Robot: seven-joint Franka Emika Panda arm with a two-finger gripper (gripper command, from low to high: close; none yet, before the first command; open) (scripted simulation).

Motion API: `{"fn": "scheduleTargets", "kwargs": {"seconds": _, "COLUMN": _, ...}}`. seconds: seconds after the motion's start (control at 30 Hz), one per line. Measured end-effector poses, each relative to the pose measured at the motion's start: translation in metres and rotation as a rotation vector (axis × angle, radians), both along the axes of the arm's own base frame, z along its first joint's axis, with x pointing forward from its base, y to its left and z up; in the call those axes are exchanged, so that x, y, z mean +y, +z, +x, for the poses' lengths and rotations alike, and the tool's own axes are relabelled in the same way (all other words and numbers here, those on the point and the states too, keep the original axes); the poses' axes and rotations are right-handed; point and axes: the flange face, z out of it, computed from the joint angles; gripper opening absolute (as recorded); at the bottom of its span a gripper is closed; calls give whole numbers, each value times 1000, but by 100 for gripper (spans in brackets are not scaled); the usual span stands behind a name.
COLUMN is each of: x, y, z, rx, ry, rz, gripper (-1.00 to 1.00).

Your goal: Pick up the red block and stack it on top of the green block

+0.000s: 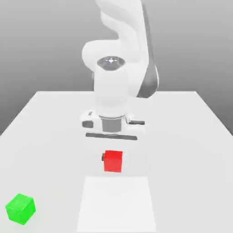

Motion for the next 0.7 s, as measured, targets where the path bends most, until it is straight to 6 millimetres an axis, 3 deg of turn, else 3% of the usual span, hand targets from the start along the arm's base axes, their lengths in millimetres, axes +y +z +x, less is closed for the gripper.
{"fn": "scheduleTargets", "kwargs": {"seconds": 0.2, "x": -95, "y": 14, "z": 48, "rx": 0, "ry": -242, "rz": 2, "gripper": -100}}
{"fn": "scheduleTargets", "kwargs": {"seconds": 0.4, "x": -190, "y": 26, "z": 77, "rx": 1, "ry": -441, "rz": -1, "gripper": -100}}
{"fn": "scheduleTargets", "kwargs": {"seconds": 0.47, "x": -207, "y": 12, "z": 80, "rx": 1, "ry": -474, "rz": -2, "gripper": -100}}
{"fn": "scheduleTargets", "kwargs": {"seconds": 0.57, "x": -212, "y": -27, "z": 81, "rx": 1, "ry": -484, "rz": -3, "gripper": -100}}
{"fn": "scheduleTargets", "kwargs": {"seconds": 0.6, "x": -213, "y": -35, "z": 80, "rx": 1, "ry": -485, "rz": -3, "gripper": 100}}
{"fn": "scheduleTargets", "kwargs": {"seconds": 0.7, "x": -213, "y": -35, "z": 80, "rx": 1, "ry": -485, "rz": -3, "gripper": 100}}
